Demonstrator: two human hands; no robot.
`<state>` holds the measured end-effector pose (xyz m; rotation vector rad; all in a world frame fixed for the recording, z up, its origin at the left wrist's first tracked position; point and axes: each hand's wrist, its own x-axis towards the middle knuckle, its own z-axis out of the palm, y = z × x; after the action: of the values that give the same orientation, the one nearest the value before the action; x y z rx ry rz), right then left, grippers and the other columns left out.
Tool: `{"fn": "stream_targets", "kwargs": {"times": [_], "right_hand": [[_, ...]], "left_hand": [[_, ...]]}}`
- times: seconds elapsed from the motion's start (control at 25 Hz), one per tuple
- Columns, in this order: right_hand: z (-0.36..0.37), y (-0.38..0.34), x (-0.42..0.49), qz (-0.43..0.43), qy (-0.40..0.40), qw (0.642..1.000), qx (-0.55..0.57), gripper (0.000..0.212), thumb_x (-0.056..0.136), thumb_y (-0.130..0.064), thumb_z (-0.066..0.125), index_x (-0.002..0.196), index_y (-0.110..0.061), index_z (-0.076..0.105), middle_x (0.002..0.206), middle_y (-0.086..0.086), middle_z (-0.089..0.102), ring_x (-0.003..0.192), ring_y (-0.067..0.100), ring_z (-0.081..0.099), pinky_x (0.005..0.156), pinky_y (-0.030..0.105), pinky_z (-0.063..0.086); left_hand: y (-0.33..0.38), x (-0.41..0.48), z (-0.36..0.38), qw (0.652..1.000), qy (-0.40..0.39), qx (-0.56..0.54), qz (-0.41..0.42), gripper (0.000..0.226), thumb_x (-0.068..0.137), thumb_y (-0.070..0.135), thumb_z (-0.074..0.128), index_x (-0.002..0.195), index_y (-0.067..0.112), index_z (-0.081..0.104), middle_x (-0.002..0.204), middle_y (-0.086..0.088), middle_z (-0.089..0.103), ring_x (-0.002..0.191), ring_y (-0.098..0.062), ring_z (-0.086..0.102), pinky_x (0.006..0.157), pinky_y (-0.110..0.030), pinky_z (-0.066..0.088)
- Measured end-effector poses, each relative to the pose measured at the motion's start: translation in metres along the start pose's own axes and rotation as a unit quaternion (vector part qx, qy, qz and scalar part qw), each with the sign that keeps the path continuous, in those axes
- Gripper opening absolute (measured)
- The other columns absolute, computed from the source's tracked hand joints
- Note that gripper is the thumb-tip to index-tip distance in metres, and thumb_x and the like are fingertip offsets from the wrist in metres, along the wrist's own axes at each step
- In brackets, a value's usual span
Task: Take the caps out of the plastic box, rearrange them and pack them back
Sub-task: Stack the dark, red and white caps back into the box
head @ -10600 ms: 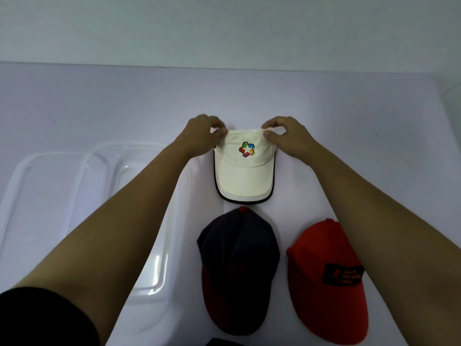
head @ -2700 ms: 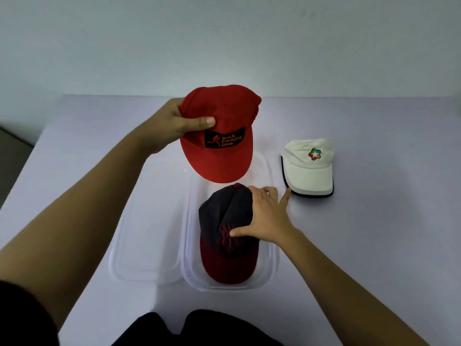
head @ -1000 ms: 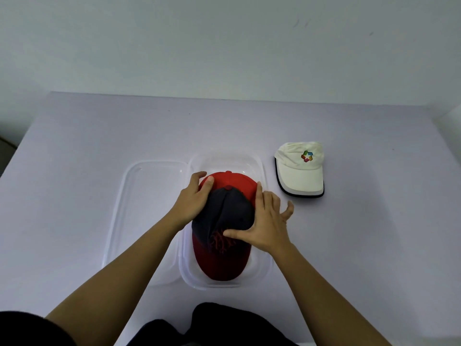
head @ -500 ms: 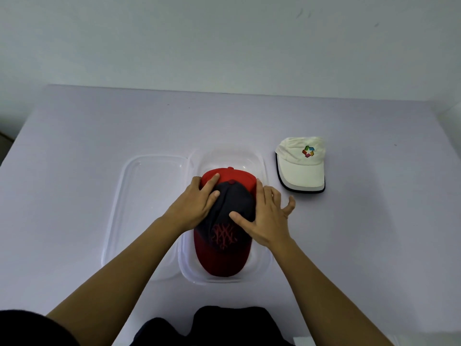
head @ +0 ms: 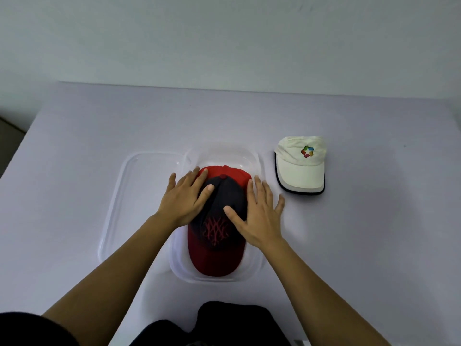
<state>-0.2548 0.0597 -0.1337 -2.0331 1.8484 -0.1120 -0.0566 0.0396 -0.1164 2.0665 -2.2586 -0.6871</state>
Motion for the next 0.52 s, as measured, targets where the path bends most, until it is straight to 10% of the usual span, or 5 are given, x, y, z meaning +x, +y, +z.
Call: {"fn": "stream_targets", "kwargs": {"times": [0.36, 0.52], "right_hand": [[-0.044, 0.083, 0.038, 0.015, 0.137, 0.981, 0.137, 0.090, 0.082, -0.074, 0.009, 0.145, -0.014, 0.028, 0.156, 0.013, 0.015, 0.144, 0.027, 0.012, 0.116, 0.044, 0.014], [-0.054, 0.144, 0.062, 0.070, 0.131, 0.976, 0.158, 0.072, 0.089, -0.059, 0.028, 0.145, -0.014, 0.029, 0.155, 0.015, 0.017, 0.143, 0.031, 0.017, 0.115, 0.042, 0.015]], "left_hand": [[0.101, 0.045, -0.023, 0.971, 0.117, -0.206, 0.032, 0.055, 0.100, 0.040, 0.034, 0.149, 0.017, 0.025, 0.158, -0.001, 0.024, 0.145, -0.014, 0.021, 0.112, -0.021, 0.013], [0.163, 0.097, 0.003, 0.958, 0.041, -0.285, 0.020, 0.057, 0.096, 0.038, 0.048, 0.147, 0.021, 0.029, 0.156, -0.003, 0.027, 0.141, -0.020, 0.030, 0.114, -0.039, 0.030]]}}
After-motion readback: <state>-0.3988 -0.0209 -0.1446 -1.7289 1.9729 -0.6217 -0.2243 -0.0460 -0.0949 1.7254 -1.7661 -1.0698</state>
